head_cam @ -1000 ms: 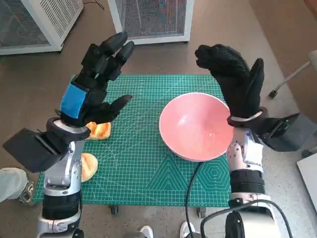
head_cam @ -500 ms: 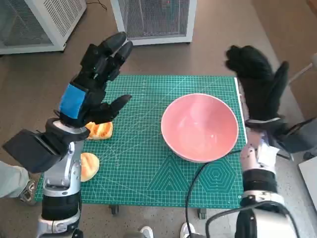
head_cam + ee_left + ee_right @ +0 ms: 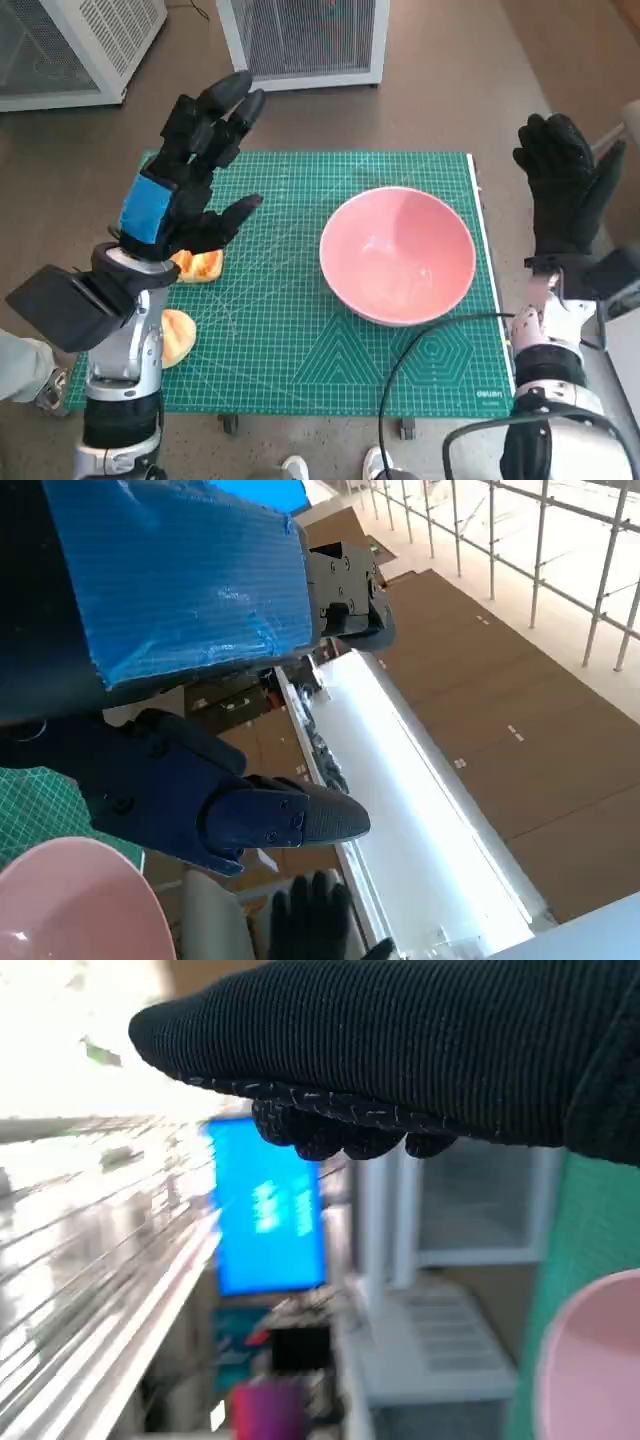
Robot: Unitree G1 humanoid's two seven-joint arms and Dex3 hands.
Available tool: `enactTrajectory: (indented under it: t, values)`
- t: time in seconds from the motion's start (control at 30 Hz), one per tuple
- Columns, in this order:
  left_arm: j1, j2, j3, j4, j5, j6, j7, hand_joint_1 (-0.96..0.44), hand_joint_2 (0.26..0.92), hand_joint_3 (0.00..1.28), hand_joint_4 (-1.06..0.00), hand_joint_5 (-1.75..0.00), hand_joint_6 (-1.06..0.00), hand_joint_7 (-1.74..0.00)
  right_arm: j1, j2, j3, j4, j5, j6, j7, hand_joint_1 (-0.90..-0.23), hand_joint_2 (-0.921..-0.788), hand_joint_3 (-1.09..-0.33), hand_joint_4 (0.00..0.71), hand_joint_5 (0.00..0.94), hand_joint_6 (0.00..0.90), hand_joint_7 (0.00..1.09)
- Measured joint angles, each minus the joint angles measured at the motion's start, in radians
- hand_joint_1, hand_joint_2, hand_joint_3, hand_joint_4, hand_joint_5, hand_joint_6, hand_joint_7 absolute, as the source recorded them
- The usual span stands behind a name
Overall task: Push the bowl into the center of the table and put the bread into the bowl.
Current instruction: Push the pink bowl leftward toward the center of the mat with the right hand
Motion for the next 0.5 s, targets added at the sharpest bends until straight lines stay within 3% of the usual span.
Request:
enactTrajectory:
  t: [0.2,0.5]
  values:
    - [0.008,0.000,0.000,-0.010,0.000,0.001,0.000,-0.59,0.921,0.32,-0.22,0.00,0.00,-0.55,0.032,0.001,0.017,0.028,-0.049,0.035,-0.050,-0.385,-0.921,-0.549,0.390,0.002,0.548,0.00]
    - [0.020,0.002,0.003,-0.024,-0.008,0.016,-0.002,-0.59,0.921,0.32,-0.22,0.00,0.00,-0.54,0.076,0.019,0.029,0.051,-0.088,0.105,-0.091,-0.427,-0.921,-0.568,0.383,0.001,0.571,0.01]
